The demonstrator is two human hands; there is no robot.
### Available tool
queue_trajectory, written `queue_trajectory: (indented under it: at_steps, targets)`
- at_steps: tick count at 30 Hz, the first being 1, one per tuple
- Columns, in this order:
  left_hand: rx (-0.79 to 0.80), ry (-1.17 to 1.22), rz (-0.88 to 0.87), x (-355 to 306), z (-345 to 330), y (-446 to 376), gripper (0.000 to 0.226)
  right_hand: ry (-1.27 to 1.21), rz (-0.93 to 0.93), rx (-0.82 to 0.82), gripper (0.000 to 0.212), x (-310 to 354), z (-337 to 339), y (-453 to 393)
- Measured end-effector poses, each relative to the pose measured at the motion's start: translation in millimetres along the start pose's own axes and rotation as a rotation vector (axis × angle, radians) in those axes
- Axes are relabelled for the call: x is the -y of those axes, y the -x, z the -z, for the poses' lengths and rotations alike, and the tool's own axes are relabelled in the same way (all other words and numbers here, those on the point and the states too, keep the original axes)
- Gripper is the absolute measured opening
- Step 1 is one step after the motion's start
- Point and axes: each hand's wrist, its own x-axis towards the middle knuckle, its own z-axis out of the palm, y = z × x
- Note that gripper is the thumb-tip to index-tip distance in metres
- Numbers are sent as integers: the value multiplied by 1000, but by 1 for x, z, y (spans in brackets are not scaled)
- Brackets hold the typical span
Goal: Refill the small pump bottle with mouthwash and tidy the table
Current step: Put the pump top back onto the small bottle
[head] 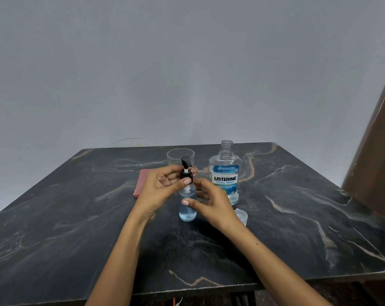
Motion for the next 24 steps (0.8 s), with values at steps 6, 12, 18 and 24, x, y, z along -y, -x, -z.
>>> queue_trajectory:
  at_steps: [6,12,18,24]
  targets:
    - [-360,-278,-111,5,-16,-2,40,35,-2,-10,41,3,-2,1]
    - [-209,-183,-57,1,-1,4,30,7,-7,21,47,2,0,0]
    - [-424,-605,-165,-1,-20,1,35,11,-2,4,38,-1,-1,-1]
    - [-277,-296,-36,0,-7,5,36,-21,0,25,45,-3,0,-3]
